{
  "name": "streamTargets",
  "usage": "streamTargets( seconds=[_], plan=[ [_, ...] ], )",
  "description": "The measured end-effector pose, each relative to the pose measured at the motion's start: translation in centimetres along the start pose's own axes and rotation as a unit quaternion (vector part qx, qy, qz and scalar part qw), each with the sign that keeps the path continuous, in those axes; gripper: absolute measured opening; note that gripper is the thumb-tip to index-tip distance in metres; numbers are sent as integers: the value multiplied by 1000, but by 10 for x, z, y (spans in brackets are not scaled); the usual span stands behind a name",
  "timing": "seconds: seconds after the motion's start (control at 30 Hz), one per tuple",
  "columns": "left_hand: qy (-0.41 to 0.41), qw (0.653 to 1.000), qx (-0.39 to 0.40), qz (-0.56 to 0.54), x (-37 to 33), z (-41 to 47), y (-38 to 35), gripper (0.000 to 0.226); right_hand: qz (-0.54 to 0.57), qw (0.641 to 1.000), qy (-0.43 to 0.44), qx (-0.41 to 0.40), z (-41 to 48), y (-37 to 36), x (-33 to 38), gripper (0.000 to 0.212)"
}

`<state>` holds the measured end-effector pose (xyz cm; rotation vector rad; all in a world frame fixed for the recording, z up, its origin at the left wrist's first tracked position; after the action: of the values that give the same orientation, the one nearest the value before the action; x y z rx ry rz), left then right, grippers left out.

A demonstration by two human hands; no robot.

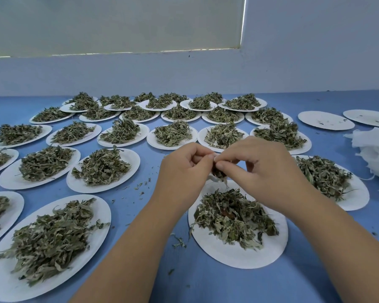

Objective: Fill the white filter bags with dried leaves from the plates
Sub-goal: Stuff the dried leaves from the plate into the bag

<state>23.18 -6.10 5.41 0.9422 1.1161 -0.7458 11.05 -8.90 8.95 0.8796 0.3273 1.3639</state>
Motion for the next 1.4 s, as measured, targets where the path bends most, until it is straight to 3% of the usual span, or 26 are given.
streamTargets(
  seconds=[0.1, 0.23, 0.3, 0.47, 0.63, 0.77, 0.83, 0.93, 1.07, 1.17, 1.23, 1.4],
  plan=[
    [12, 1000, -21, -7, 4, 2, 5, 19, 30, 999, 6, -12, 0, 5, -1, 14],
    [22, 999, -38, -4, 9, 5, 9, 22, 7, 997, 3, 75, -3, -11, -3, 48],
    [21, 999, -38, -7, 9, 5, 9, 22, -1, 997, 2, 79, -3, -15, -3, 43],
    [-6, 1000, -19, 4, 2, 1, 4, 23, 23, 999, -10, 26, -1, -8, -6, 8],
    [-23, 1000, -8, 19, 0, 1, -1, 21, 15, 999, -29, -9, -3, -3, -13, 9],
    [-24, 1000, -1, 9, 0, 0, -3, 16, -58, 998, 3, 24, -1, -13, -5, 10],
    [-26, 1000, 2, 3, -1, -1, -4, 16, -48, 998, -1, 40, -2, -17, -7, 14],
    [-27, 1000, -4, -6, -3, -1, -1, 16, 7, 999, -29, 13, -1, -13, -10, 5],
    [-41, 999, -2, -4, -6, -4, -3, 19, 43, 990, -125, -43, -7, -7, -30, 32],
    [-79, 997, -12, 16, -12, -9, -3, 24, 193, 949, -250, 3, -21, -30, -50, 43],
    [-110, 993, -5, 40, -17, -13, -7, 22, 218, 940, -262, 8, -22, -35, -52, 32],
    [-154, 981, 0, 116, -20, -19, -18, 12, 89, 970, -226, 1, -11, -29, -50, 12]
  ],
)
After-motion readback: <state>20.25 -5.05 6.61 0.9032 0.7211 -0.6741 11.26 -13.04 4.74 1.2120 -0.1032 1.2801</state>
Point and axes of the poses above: each hand's wrist, its own z-axis towards the middle knuckle, its own y-axis out of the back of the hand, x = y × z, the point moved 10 cm from there along z, towards the middle knuckle, and after that the axes turned 14 degrees about y, right-handed, at the moved point
